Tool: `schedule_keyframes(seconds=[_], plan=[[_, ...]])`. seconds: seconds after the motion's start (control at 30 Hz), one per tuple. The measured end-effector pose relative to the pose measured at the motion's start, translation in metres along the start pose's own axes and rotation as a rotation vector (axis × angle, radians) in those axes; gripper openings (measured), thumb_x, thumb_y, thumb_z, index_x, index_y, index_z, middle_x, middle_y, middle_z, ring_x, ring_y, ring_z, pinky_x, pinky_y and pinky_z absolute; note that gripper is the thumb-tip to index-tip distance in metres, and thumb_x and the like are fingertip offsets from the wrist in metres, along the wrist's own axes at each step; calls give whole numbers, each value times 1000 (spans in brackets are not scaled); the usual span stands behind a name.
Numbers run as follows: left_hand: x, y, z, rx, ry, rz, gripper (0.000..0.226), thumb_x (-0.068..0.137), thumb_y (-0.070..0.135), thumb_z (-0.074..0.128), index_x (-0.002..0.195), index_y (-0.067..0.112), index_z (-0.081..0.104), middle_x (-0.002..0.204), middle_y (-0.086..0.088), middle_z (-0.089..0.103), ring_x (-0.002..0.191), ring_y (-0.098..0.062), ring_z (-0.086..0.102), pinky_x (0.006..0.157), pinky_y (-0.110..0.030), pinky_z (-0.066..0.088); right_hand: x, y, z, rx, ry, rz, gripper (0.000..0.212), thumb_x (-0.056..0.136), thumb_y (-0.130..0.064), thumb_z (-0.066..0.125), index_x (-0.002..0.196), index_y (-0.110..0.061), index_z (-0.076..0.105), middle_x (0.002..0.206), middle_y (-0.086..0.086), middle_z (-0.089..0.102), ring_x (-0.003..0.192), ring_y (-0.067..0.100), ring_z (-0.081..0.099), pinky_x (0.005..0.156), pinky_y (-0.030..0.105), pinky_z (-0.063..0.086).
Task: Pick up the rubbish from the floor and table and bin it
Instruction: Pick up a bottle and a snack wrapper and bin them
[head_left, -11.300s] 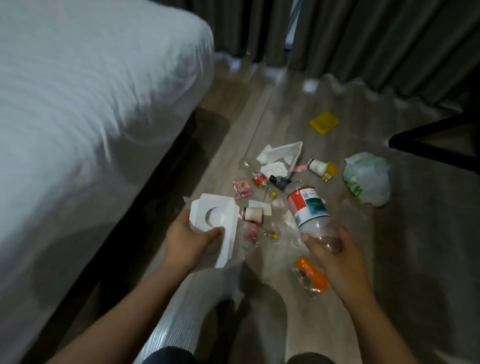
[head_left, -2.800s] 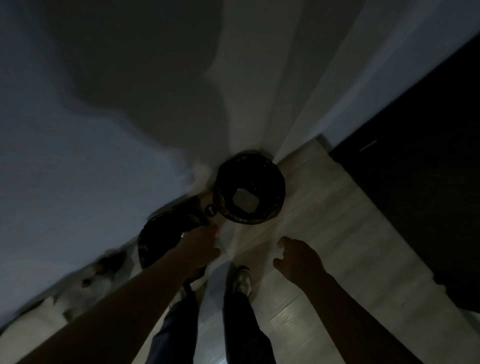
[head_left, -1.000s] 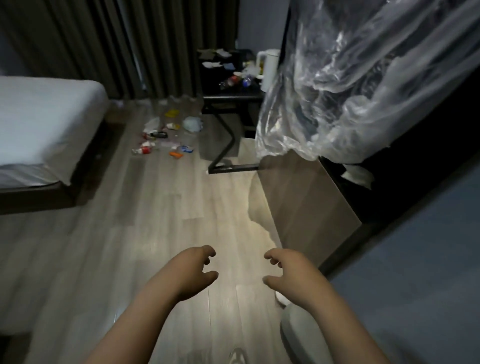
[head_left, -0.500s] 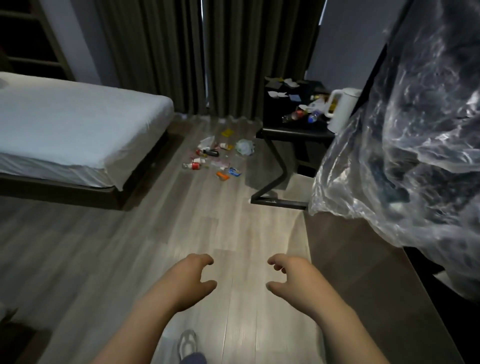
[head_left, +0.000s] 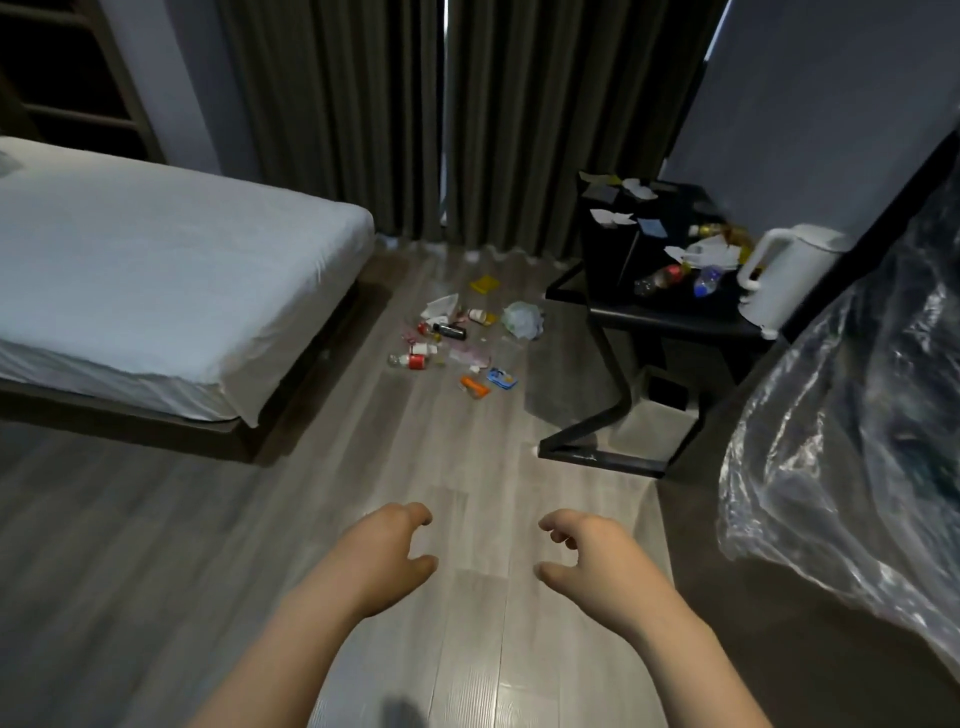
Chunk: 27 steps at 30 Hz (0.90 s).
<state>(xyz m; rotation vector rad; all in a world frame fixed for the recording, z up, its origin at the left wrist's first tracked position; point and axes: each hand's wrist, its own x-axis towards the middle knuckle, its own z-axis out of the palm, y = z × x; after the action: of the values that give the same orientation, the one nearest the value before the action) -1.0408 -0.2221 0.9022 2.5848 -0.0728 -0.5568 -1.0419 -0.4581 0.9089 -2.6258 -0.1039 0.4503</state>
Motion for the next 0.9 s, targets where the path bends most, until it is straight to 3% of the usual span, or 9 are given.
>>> schedule_keyframes(seconds=[0.6,0.9], plan=[[285,-12,-139,28,49,-63,50,90,40,56,136,26,44,133,5,53,117,-12,53,97,-25,44,322,-14,-92,-22,-28,-20,51,80,-40,64,129,-29,53,120,-8,60,108,8,57,85,20,45],[406,-27,-188,-44,-25,-112,50,89,40,58,136,31,42,134,8,50,115,-10,53,99,-24,43,450,-23,-118,-18,-93,-5,52,81,-38,66,130,-29,53,119,-8,59,103,9,57,82,20,44]])
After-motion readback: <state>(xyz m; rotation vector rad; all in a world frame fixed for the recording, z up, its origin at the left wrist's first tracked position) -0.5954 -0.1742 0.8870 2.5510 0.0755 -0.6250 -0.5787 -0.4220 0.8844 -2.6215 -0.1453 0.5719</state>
